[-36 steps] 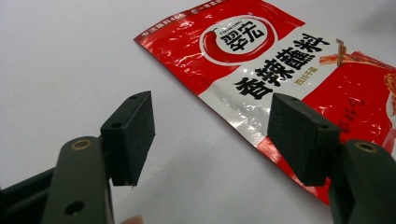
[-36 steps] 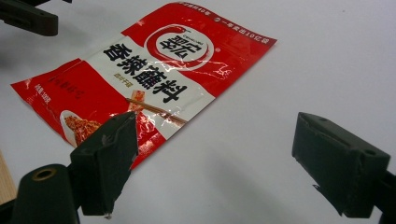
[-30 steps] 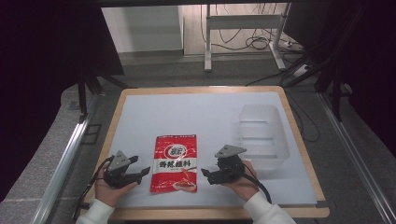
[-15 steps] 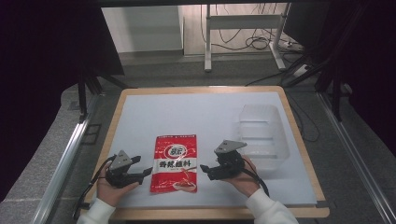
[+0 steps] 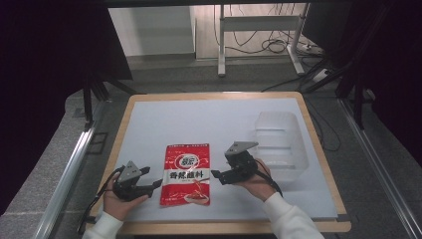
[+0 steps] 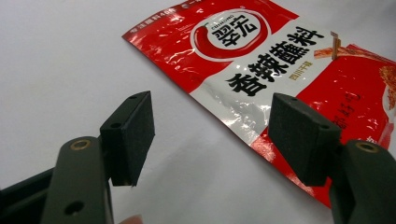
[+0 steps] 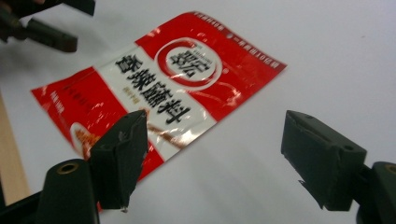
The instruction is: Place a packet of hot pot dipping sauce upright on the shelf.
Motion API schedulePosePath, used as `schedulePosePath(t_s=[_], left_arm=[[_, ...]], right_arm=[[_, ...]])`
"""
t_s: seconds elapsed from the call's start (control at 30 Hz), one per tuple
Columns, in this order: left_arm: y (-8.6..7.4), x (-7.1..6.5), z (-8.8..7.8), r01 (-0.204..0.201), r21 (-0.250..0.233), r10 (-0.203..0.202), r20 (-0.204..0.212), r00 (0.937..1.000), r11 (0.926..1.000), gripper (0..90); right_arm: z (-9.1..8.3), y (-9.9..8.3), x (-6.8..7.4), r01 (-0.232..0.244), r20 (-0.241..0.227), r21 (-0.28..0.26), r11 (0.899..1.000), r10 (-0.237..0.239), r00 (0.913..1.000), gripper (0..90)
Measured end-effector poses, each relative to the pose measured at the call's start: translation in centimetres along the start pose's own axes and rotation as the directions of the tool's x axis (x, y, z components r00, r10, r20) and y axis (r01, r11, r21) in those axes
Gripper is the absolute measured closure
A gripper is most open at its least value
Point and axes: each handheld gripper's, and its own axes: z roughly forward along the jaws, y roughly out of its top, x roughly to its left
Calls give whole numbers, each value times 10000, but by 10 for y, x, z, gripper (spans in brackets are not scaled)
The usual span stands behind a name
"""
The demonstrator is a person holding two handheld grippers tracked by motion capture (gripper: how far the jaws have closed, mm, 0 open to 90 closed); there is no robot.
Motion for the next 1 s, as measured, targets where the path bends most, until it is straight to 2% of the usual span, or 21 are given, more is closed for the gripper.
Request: schedulePosePath(t_s=[0.2,0.23,0.47,0.5,0.63,0.67,0.7,0.73,0.83,0.9,0.93,1.0], left_arm=[[-2,0,4,-101,142,101,29,9999,9998,314],[-2,1,5,-63,161,62,18,10000,9999,317],[-3,1,4,-36,157,36,-8,10000,9999,317],[-3,1,4,-50,168,50,-8,10000,9998,317],[-3,0,5,-57,176,57,31,10000,9998,317],[-3,0,6,-31,153,30,76,10000,9999,317],[-3,0,6,-31,153,30,76,10000,9999,317],[-3,0,6,-46,153,45,107,9999,9999,317],[-3,-1,6,-96,191,94,125,9999,9998,317],[-3,-1,7,-119,220,116,135,9998,9997,317],[-3,-1,7,-119,220,116,135,9998,9997,317],[-3,-1,7,-128,222,125,136,9998,9997,317]], right_arm=[[5,13,-7,-132,-58,-96,9999,132,9999,226],[10,21,-10,-62,-80,-45,10000,61,9999,229],[25,35,-20,-139,-132,227,9996,142,9998,224],[34,39,-25,-244,-180,486,9985,253,9995,222],[44,44,-31,-437,-311,645,9970,458,9985,221],[51,47,-35,-686,-483,726,9950,723,9962,222],[51,47,-35,-686,-483,726,9950,723,9962,222],[59,50,-40,-843,-562,926,9921,897,9944,222],[67,53,-44,-917,-583,1105,9896,985,9934,222],[79,58,-53,-1154,-675,1309,9846,1250,9899,233],[79,58,-53,-1154,-675,1309,9846,1250,9899,233],[90,63,-60,-1394,-747,1579,9776,1526,9855,255]])
